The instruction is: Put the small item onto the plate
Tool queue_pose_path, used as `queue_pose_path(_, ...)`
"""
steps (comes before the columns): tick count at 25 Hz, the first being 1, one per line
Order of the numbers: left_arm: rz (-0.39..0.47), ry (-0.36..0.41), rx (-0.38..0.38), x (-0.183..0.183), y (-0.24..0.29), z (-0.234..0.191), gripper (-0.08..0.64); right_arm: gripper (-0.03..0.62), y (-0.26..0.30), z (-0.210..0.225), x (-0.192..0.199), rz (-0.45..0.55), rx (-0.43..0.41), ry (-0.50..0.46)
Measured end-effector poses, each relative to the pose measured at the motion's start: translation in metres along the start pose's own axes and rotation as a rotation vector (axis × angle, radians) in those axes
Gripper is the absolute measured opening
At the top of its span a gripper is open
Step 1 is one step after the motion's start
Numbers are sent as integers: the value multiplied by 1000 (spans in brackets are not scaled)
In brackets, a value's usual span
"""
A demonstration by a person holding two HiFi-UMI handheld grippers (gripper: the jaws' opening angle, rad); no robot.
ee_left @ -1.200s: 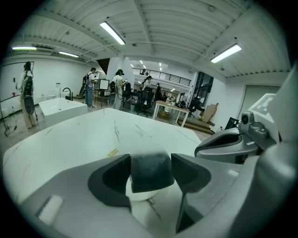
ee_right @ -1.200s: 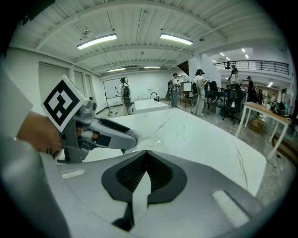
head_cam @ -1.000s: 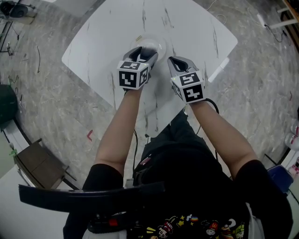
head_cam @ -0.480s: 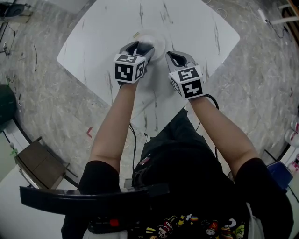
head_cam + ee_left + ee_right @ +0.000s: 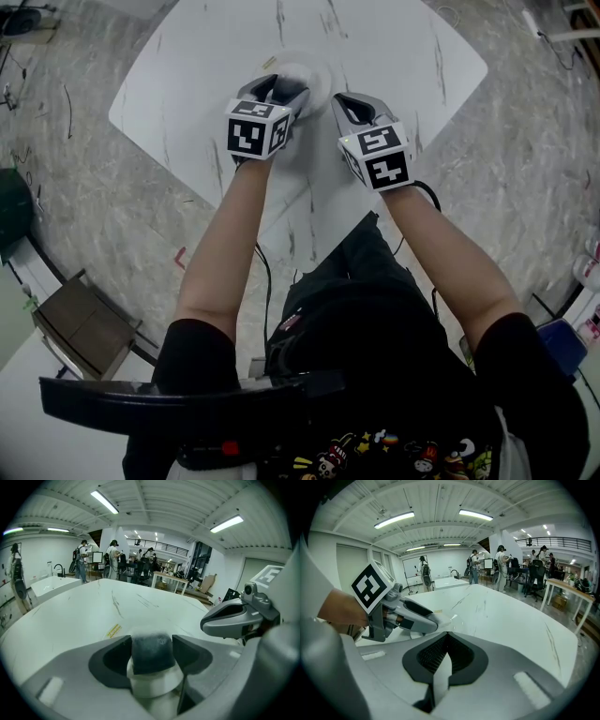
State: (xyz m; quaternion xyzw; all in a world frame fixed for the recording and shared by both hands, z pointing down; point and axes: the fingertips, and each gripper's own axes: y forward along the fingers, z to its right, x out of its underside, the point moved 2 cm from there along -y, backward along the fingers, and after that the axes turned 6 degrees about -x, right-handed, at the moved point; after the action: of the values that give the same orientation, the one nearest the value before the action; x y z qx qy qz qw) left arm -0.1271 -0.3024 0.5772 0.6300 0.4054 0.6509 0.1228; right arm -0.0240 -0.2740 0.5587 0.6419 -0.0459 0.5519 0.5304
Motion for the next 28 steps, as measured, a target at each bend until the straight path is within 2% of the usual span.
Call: queue_pose_path(28,-48,35,2,2,10,-2,281,23,10,7,8,-14,11,24)
